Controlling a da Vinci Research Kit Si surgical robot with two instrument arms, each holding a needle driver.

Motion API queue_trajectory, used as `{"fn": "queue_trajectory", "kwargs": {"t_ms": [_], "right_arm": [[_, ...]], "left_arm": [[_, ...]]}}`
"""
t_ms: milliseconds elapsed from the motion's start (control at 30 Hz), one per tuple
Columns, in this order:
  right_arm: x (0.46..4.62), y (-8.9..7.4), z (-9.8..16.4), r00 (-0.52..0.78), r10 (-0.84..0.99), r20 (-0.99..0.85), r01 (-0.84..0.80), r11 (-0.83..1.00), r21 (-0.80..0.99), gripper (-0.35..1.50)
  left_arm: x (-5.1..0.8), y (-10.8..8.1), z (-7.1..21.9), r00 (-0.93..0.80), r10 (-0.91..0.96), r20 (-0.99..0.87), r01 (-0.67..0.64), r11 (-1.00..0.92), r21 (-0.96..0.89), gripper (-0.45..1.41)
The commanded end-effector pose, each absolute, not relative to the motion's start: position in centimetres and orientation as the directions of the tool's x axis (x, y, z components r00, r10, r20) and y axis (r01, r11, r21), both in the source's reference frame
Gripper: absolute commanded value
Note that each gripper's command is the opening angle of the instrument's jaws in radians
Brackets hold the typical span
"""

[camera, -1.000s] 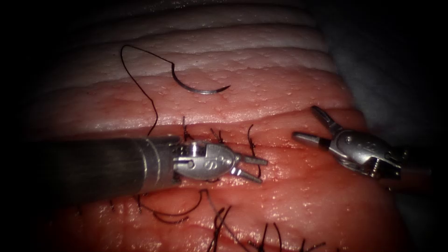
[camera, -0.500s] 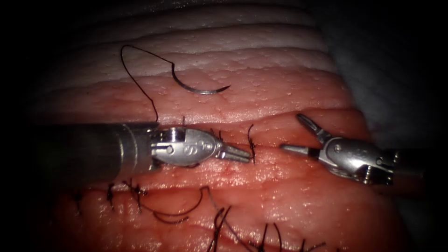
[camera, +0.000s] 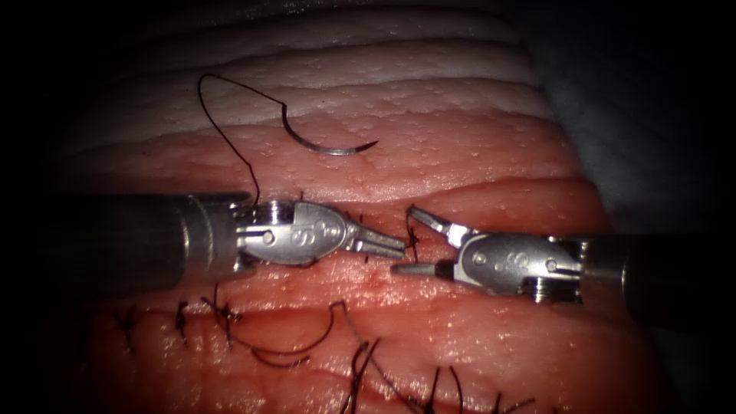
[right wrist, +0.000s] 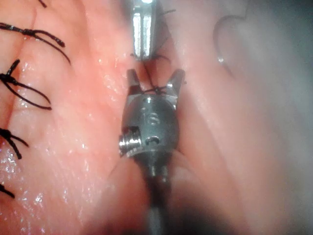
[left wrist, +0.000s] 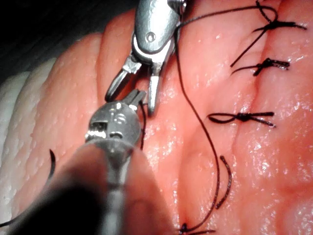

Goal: Wound Closure
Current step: Snip excess suture with blades on right end-effector

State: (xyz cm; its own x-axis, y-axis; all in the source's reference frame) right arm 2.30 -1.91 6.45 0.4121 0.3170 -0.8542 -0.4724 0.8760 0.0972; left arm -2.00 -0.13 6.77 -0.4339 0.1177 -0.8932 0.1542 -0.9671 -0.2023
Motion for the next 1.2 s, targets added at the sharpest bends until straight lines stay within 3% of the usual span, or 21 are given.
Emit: {"fn": "queue_trajectory", "kwargs": {"t_ms": [33,133,300,367,533,667,767,833,867,900,933,1133,1167,1200], "right_arm": [[2.46,-1.91,6.51,0.419,0.300,-0.857,-0.468,0.880,0.080,1.20],[2.60,-1.98,6.53,0.435,0.272,-0.858,-0.464,0.885,0.046,1.31],[2.74,-2.02,6.56,0.440,0.259,-0.859,-0.461,0.887,0.032,1.33],[2.76,-1.99,6.55,0.436,0.254,-0.863,-0.452,0.891,0.034,1.13],[2.78,-1.95,6.52,0.408,0.238,-0.882,-0.474,0.880,0.018,1.11],[2.84,-1.95,6.53,0.394,0.230,-0.890,-0.481,0.877,0.013,0.91],[2.87,-1.94,6.53,0.382,0.223,-0.897,-0.493,0.870,0.006,0.69],[2.89,-1.94,6.54,0.382,0.223,-0.897,-0.493,0.870,0.006,0.39],[2.90,-1.95,6.54,0.382,0.223,-0.897,-0.494,0.870,0.006,0.20],[2.91,-1.95,6.54,0.382,0.222,-0.897,-0.494,0.869,0.005,-0.18],[2.92,-1.96,6.55,0.381,0.221,-0.898,-0.493,0.870,0.005,-0.35],[2.87,-1.93,6.60,0.414,0.204,-0.887,-0.506,0.862,-0.038,-0.35],[2.86,-1.92,6.60,0.417,0.199,-0.887,-0.502,0.864,-0.042,0.04],[2.85,-1.92,6.60,0.417,0.199,-0.887,-0.502,0.864,-0.042,0.54]], "left_arm": [[-2.06,-0.11,6.81,-0.434,0.117,-0.893,0.153,-0.967,-0.201,-0.45],[-2.07,-0.10,6.81,-0.435,0.124,-0.892,0.150,-0.967,-0.208,-0.45],[-2.09,-0.10,6.81,-0.437,0.130,-0.890,0.145,-0.966,-0.213,-0.45],[-2.10,-0.11,6.81,-0.436,0.136,-0.890,0.144,-0.965,-0.218,-0.45],[-2.09,-0.14,6.82,-0.431,0.145,-0.891,0.148,-0.962,-0.229,-0.45],[-2.09,-0.15,6.82,-0.428,0.151,-0.891,0.150,-0.960,-0.235,-0.45],[-2.10,-0.16,6.82,-0.429,0.156,-0.890,0.147,-0.960,-0.240,-0.45],[-2.10,-0.16,6.82,-0.429,0.156,-0.890,0.148,-0.960,-0.239,-0.45],[-2.10,-0.16,6.82,-0.429,0.156,-0.890,0.148,-0.960,-0.239,-0.45],[-2.09,-0.16,6.82,-0.429,0.156,-0.890,0.148,-0.960,-0.239,-0.45],[-2.09,-0.16,6.81,-0.429,0.156,-0.890,0.148,-0.960,-0.239,-0.45],[-2.03,-0.21,6.77,-0.423,0.154,-0.893,0.156,-0.958,-0.239,-0.45],[-2.01,-0.22,6.75,-0.421,0.154,-0.894,0.155,-0.959,-0.239,-0.45],[-2.01,-0.23,6.74,-0.418,0.155,-0.895,0.154,-0.959,-0.238,-0.45]]}}
